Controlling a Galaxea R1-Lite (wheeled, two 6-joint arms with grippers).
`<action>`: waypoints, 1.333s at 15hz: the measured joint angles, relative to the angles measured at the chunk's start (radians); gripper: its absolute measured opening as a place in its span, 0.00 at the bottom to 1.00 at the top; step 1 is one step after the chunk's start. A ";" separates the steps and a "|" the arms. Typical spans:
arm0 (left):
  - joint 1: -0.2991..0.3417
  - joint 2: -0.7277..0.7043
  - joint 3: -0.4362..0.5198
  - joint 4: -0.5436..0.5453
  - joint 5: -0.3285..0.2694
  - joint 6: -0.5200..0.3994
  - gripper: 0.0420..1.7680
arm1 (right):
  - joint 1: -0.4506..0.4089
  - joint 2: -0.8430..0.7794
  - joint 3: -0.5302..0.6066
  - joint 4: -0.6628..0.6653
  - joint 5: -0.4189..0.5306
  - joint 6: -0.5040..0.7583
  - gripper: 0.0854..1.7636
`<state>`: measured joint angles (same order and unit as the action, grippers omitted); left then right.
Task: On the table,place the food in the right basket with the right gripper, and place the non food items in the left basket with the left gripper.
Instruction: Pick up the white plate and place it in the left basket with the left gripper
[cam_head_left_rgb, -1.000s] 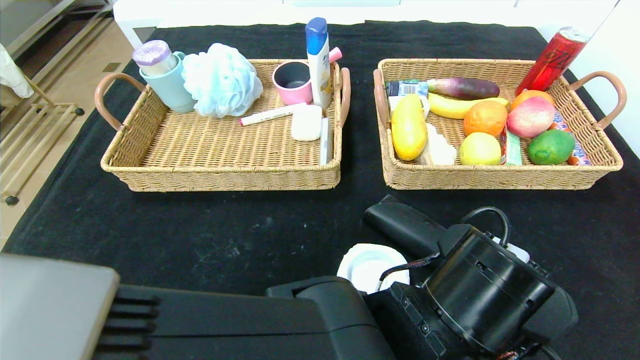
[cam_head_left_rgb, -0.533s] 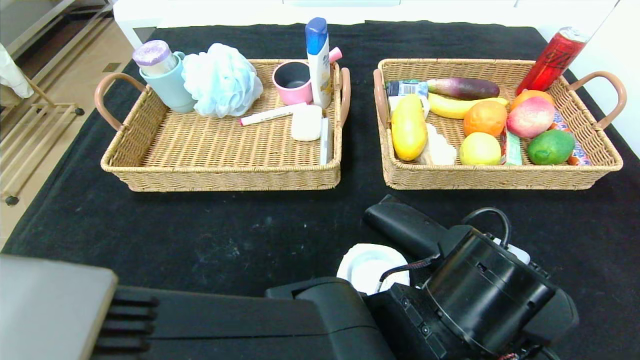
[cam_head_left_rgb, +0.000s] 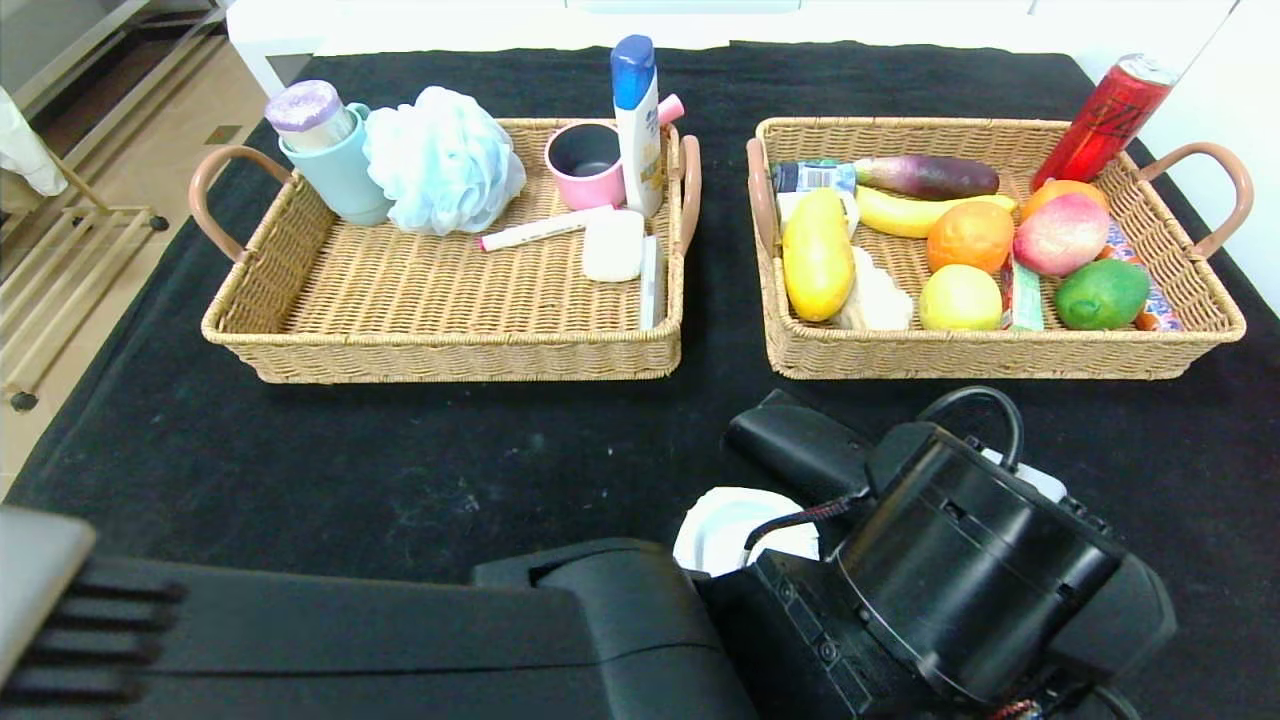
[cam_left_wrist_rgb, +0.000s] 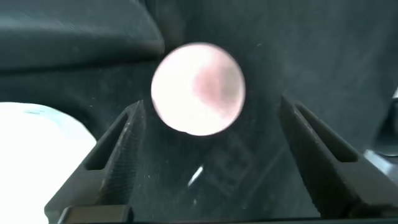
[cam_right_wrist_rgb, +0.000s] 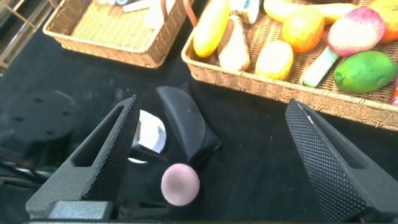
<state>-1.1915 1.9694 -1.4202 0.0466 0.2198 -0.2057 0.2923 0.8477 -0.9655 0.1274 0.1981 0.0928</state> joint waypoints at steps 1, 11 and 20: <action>-0.004 -0.016 0.003 0.002 -0.001 0.000 0.89 | -0.001 0.000 -0.001 0.000 0.000 0.000 0.97; 0.003 -0.127 0.013 0.053 0.152 0.009 0.95 | -0.003 0.025 0.010 0.001 0.001 0.000 0.97; 0.168 -0.240 0.019 0.234 0.226 -0.005 0.96 | 0.012 0.060 0.051 -0.001 0.037 -0.003 0.97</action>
<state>-1.0232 1.7289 -1.4017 0.2809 0.4457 -0.2106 0.3045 0.9077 -0.9145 0.1268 0.2351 0.0902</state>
